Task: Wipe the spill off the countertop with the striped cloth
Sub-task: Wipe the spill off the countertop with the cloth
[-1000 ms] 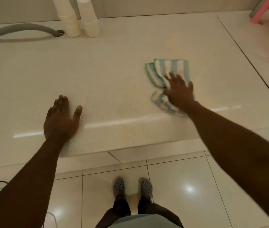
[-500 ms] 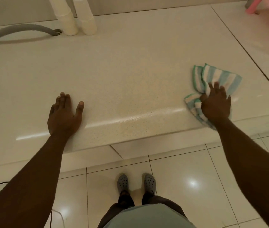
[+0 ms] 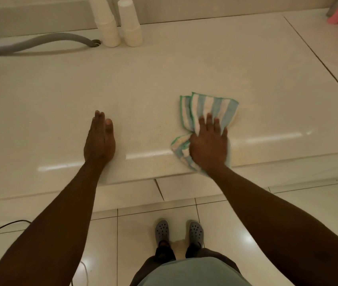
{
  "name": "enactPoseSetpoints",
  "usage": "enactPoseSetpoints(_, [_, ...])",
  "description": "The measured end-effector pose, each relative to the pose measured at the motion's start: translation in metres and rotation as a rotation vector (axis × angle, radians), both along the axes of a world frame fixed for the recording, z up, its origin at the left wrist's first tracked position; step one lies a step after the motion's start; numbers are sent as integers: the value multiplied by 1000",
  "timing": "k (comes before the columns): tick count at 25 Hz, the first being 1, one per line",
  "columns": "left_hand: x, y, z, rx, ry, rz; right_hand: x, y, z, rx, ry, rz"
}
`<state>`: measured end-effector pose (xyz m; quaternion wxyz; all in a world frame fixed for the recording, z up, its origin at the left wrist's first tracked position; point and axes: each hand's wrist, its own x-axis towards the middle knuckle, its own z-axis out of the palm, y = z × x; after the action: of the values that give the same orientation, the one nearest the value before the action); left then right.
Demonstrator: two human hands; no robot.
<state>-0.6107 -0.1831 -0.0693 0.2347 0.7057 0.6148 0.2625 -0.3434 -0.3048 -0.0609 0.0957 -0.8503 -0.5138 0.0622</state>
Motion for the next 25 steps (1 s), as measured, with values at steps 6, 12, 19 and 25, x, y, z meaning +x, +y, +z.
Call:
enactPoseSetpoints(6, [-42, 5, 2, 52, 252, 9, -98, 31, -1, 17, 40, 282])
enactPoseSetpoints(12, [-96, 7, 1, 54, 283, 113, -161, 45, -2, 28, 76, 548])
enactPoseSetpoints(19, [-113, 1, -2, 84, 118, 189, -173, 37, -6, 20, -18, 845])
enactPoseSetpoints(25, [-108, -7, 8, 116, -63, 263, -138, 13, -4, 16, 3, 1193])
